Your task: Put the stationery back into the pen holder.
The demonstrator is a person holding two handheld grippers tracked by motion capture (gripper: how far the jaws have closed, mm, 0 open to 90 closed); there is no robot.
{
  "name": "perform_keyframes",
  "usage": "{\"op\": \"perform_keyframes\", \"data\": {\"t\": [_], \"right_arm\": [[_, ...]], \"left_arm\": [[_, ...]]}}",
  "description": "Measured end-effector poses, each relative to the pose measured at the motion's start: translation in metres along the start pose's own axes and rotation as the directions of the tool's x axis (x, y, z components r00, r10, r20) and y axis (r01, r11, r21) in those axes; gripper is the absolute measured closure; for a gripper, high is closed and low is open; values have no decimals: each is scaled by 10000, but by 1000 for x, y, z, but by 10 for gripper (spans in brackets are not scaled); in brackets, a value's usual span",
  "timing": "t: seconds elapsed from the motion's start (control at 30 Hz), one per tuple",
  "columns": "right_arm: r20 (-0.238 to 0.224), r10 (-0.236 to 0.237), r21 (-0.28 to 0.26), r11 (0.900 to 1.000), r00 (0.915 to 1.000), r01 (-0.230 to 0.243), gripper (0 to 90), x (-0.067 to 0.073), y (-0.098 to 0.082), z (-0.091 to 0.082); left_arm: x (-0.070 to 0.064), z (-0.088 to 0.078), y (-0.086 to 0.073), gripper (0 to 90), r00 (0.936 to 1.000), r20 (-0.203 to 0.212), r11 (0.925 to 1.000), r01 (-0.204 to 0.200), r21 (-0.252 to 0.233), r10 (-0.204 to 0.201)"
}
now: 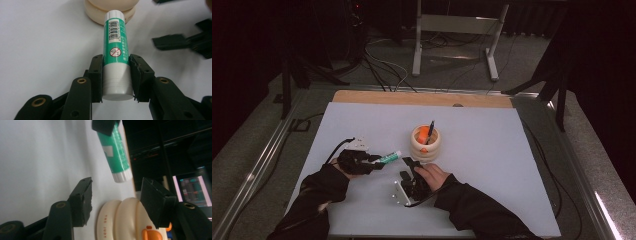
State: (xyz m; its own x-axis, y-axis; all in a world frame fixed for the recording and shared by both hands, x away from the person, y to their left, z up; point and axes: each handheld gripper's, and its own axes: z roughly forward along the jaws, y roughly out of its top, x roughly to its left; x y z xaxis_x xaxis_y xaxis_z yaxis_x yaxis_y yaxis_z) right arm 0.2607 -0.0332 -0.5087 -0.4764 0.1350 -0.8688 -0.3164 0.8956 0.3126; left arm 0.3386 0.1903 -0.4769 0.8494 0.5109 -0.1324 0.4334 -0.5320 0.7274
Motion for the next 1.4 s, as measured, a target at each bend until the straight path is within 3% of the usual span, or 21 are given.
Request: {"op": "perform_keyframes", "data": {"t": [0.13,0.3,0.57,0.6,0.9,1.07,1.17,1.23,1.27,1.3,1.4], "right_arm": [[545,-979,128,9952,9937,973,458,10,4,6],[1271,-2076,272,9782,9699,2058,501,18,10,13],[1908,-2850,495,9585,9393,2807,558,26,13,24],[2020,-3012,511,9535,9319,2971,563,27,13,25],[2368,-3337,620,9424,9124,3286,620,29,16,29],[2431,-3364,571,9413,9098,3327,656,28,16,28],[2393,-3251,518,9452,9149,3223,661,27,16,25],[2299,-3083,415,9507,9231,3072,662,26,16,22],[2307,-2933,361,9554,9278,2931,663,25,16,21],[2190,-2710,220,9618,9373,2729,663,24,17,19],[1994,-2341,68,9714,9515,2375,662,23,18,16]], "left_arm": [[-1,1,2,663,9998,142,9999,103,8,-103],[-3,3,3,663,9997,210,9999,115,90,-117],[-4,3,5,663,9988,460,9999,153,-2,-153],[-5,3,5,663,9989,456,9999,146,-1,-146],[-7,5,7,663,9954,930,9998,212,-34,-208],[-5,4,5,662,9925,1182,9994,326,-132,-308],[-4,3,4,659,9899,1394,9990,307,-333,-258],[-4,1,2,647,9885,1509,9965,157,-824,-31],[-4,0,1,570,9900,1414,9928,162,-1187,7],[-3,-2,2,489,9916,1289,9899,247,-1397,-66],[3,-10,1,399,9954,814,9725,675,-2230,-504]]}}
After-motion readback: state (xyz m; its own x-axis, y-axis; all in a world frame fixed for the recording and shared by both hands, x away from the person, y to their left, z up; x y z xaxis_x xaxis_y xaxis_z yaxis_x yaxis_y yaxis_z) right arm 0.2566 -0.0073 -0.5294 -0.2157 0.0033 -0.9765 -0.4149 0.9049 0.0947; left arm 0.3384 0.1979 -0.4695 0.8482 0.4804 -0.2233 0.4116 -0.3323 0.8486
